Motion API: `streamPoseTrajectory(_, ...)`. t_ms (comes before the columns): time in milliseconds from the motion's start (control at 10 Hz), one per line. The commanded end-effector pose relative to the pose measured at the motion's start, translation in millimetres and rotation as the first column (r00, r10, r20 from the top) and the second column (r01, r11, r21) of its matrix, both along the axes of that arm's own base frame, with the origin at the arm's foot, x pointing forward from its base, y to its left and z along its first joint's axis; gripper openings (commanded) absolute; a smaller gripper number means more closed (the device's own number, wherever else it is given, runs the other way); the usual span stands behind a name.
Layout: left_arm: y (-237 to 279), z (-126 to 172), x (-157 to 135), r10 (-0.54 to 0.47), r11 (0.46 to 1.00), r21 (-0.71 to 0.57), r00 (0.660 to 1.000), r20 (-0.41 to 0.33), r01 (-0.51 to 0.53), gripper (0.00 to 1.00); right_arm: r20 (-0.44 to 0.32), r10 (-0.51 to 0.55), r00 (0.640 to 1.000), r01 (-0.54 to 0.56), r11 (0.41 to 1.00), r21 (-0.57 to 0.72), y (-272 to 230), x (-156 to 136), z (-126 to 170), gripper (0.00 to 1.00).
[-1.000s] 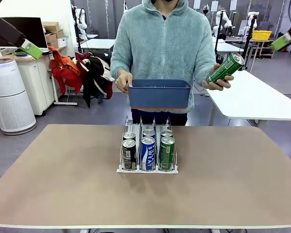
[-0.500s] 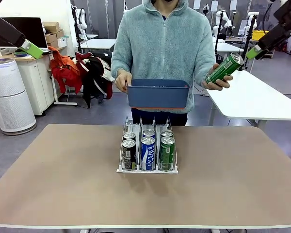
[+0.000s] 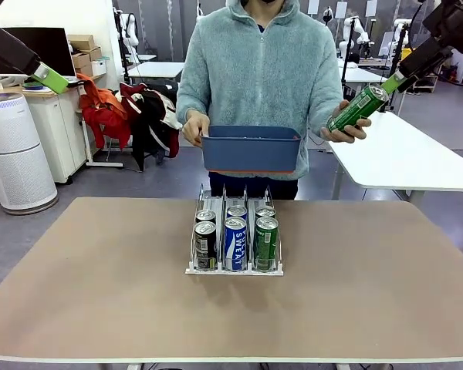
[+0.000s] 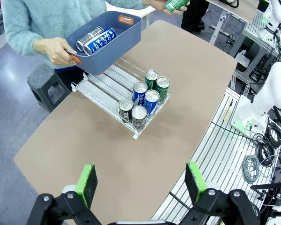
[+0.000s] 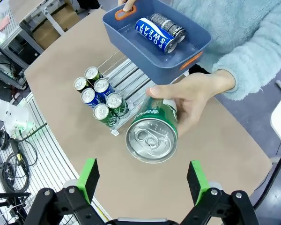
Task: Fill the beverage cans into the dispenser.
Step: Pick up the Sprite handed by the human.
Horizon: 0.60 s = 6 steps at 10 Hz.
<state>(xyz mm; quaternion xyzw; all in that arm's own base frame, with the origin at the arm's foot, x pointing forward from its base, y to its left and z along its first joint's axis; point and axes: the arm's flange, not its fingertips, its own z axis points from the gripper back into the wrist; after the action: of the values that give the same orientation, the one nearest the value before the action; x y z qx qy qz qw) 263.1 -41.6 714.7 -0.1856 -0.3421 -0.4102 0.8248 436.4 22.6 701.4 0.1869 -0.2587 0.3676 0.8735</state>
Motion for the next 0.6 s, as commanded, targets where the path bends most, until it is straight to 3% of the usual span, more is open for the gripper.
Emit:
streamPoseTrajectory(0,0.1,-0.7,0.8,0.004,1.000,-0.002,1.000,-0.006,-0.004,1.00,0.000,0.004,1.000,-0.004,1.000,0.000,2.0,1.0,-0.5,1.00)
streamPoseTrajectory(300,0.1,-0.7,0.8,0.004,1.000,-0.002,1.000,-0.006,-0.004,1.00,0.060,-0.013,0.998,0.016,0.999,-0.046,15.9,26.8,-12.1,1.00)
streamPoseTrajectory(500,0.1,-0.7,0.8,0.004,1.000,-0.002,1.000,-0.006,-0.004,1.00,0.047,0.000,0.999,0.004,0.997,-0.077,16.6,34.3,-15.0,1.00)
